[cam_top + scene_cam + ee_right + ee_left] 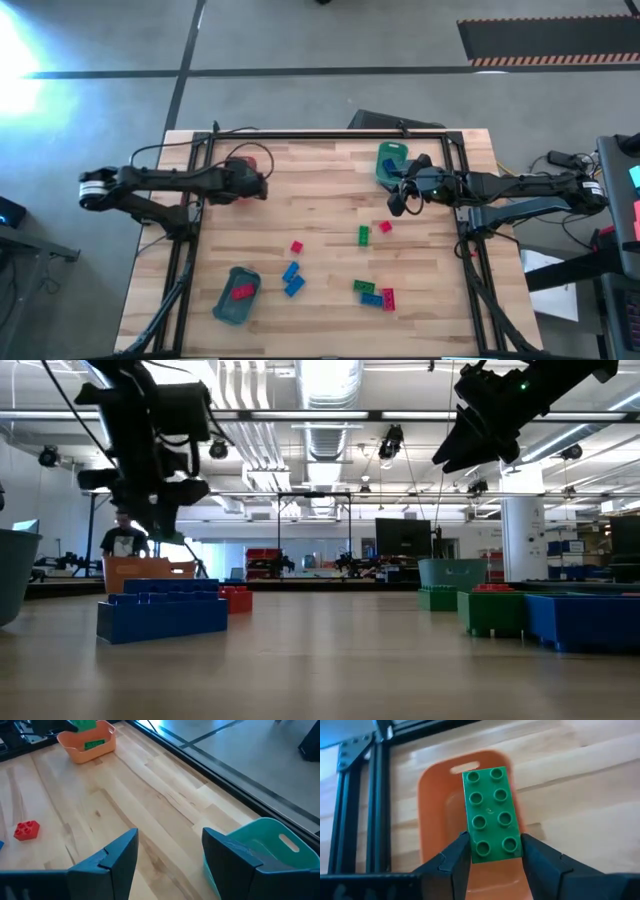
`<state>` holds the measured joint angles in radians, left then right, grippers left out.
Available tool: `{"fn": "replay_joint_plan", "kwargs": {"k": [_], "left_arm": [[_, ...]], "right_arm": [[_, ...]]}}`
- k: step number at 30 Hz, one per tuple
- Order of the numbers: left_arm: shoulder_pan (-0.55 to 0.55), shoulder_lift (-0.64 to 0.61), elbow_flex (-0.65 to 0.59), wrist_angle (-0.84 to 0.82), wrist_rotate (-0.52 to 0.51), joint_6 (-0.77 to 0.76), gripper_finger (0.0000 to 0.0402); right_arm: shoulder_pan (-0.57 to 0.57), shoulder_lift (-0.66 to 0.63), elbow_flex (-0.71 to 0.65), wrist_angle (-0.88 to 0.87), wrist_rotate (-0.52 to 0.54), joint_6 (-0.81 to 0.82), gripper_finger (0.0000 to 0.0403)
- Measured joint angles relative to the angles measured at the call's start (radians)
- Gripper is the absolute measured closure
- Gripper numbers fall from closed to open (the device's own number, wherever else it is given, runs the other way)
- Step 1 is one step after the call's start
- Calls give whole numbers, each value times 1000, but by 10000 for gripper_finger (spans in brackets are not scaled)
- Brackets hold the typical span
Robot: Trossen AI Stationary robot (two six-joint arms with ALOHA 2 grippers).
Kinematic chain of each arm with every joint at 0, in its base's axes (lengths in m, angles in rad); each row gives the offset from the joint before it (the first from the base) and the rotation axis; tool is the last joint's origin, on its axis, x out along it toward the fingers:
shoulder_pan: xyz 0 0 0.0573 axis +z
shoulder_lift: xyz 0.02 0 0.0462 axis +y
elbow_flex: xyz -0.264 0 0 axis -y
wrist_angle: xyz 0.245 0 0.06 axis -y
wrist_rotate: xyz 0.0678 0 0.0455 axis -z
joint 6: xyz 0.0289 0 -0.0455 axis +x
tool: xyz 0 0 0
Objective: Sort & place blocks by color
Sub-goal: Put the green game piece into the orange bin, then put the red game piece into the blue bin
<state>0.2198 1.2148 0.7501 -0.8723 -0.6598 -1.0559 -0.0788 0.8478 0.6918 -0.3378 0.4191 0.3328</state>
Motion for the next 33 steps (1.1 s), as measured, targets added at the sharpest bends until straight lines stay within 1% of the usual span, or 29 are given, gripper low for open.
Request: {"fn": "replay_joint_plan", "kwargs": {"k": [5,11,26,29,33], "left_arm": [[10,-7,-47,1,1,-13,255],[12,17,-48,5,-9,-12,240],[16,23,-48,2,-2,6,237],[12,14,-31,0,14,54,237],[-8,-4,23,4,16,139,237]], "right_arm": [[0,0,0,6,0,0,193],[0,0,0,6,0,9,193],[17,0,-3,-3,-2,75,193],[22,0,0,-3,-47,124,193],[23,0,7,16,-184,195,193]]}}
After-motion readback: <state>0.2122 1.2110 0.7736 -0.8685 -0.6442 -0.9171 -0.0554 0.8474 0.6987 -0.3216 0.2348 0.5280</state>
